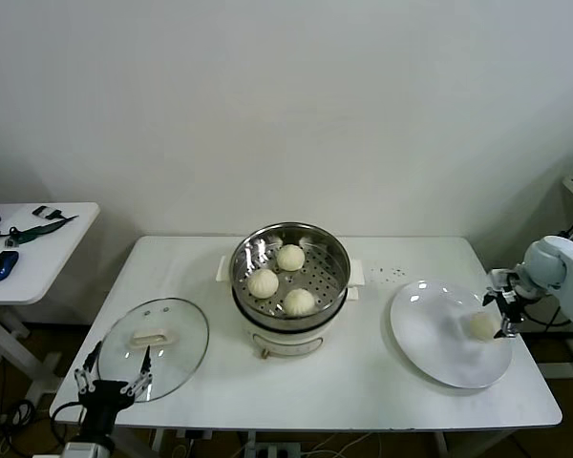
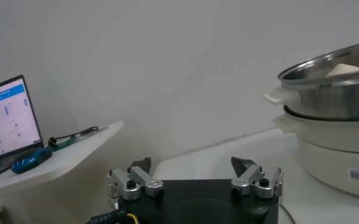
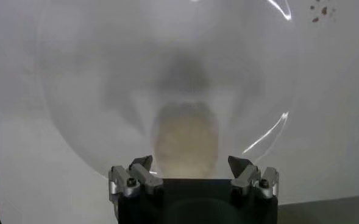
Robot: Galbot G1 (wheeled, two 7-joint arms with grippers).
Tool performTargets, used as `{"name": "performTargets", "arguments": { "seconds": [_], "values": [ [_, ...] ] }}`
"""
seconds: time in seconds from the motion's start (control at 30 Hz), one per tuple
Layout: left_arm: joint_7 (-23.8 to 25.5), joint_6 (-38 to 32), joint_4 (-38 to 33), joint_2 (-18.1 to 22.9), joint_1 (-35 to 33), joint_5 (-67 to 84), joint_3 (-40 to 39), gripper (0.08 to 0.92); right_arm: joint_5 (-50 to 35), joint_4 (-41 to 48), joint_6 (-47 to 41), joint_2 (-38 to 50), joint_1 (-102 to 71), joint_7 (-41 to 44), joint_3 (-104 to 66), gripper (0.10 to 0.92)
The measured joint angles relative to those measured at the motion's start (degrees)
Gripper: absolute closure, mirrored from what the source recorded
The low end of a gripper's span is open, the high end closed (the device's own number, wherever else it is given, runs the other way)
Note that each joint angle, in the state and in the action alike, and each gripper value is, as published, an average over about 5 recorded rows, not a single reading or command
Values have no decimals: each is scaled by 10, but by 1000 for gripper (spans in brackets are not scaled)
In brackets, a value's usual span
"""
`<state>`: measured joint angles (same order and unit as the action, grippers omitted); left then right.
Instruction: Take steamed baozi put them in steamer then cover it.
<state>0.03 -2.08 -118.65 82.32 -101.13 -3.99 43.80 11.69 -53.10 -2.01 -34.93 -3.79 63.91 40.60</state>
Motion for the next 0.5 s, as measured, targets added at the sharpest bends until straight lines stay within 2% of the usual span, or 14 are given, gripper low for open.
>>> {"name": "performTargets", "arguments": {
  "seconds": [0.5],
  "values": [
    [-1, -2, 2, 0, -2, 0, 3, 177, 22, 34, 8, -29, -17, 0, -17, 222]
  ]
}}
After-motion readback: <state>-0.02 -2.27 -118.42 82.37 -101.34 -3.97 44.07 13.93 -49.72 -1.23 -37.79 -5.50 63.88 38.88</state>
